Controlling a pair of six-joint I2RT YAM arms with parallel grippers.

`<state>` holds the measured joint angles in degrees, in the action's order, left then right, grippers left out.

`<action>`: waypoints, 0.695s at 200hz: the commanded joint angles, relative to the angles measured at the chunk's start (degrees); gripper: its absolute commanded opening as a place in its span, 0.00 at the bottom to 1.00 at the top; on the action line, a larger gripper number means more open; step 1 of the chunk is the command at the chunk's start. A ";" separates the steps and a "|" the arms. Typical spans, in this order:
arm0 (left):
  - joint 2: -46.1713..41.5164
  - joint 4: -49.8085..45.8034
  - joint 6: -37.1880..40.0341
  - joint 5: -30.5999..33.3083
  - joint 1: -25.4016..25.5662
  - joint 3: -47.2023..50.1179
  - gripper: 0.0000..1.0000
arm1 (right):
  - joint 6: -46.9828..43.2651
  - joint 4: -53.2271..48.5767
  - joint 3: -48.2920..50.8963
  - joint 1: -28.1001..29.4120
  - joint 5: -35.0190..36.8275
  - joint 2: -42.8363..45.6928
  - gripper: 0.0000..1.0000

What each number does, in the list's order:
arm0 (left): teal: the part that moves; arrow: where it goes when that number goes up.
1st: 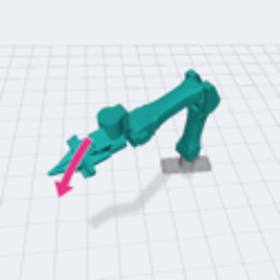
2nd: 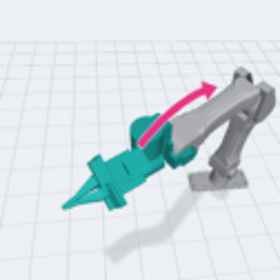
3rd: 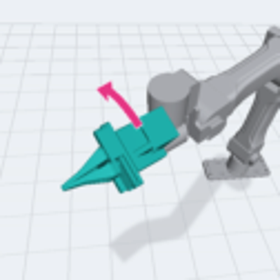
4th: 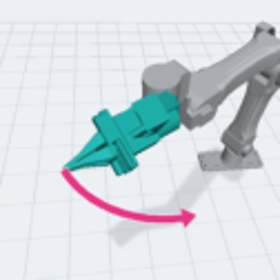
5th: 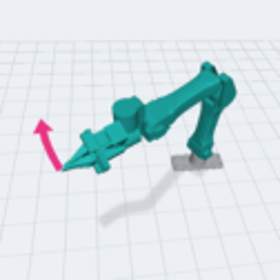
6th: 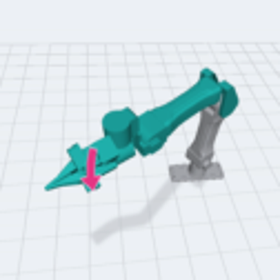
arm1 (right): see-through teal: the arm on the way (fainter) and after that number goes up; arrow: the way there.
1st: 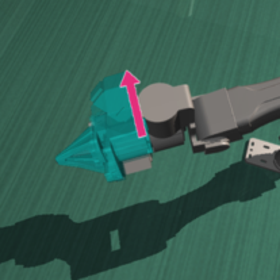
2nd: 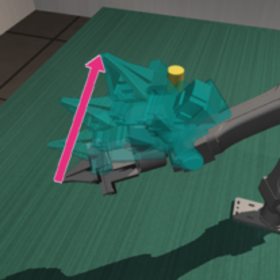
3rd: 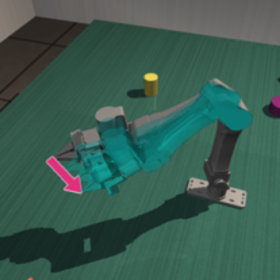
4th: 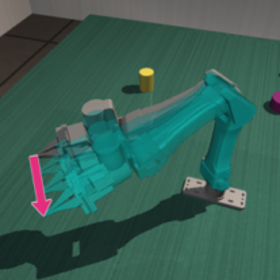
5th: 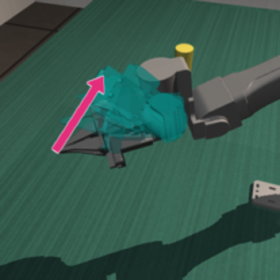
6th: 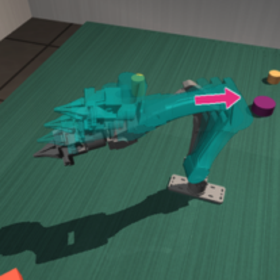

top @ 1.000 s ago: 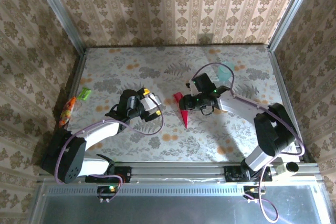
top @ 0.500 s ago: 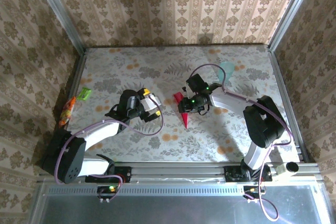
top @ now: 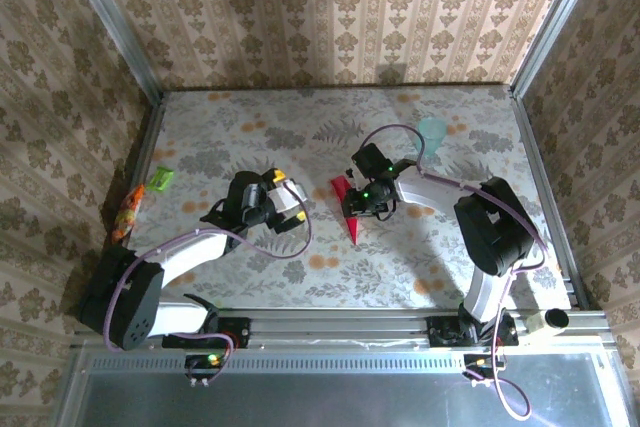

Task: Fold a paper plane with a square sheet of paper (fold left side to right side)

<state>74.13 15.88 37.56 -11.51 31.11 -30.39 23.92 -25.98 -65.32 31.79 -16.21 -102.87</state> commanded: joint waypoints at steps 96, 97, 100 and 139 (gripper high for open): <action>-1.09 -0.54 1.20 0.11 0.34 -1.31 1.00 | -0.58 -2.06 -2.61 1.34 2.48 -3.37 0.20; -1.09 -0.52 1.20 0.10 0.35 -1.33 1.00 | -0.52 -2.06 -2.62 1.34 2.49 -3.38 0.20; -1.09 -0.54 1.26 0.08 0.35 -1.34 1.00 | -0.50 -1.99 -2.66 1.34 2.57 -3.45 0.20; -1.00 -0.55 1.35 0.26 0.53 -1.31 1.00 | -0.52 -2.31 -3.22 2.05 3.83 -4.88 0.18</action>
<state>74.13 15.88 37.63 -11.46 31.16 -30.39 23.92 -26.13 -66.83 33.12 -14.66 -106.28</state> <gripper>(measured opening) 0.999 0.183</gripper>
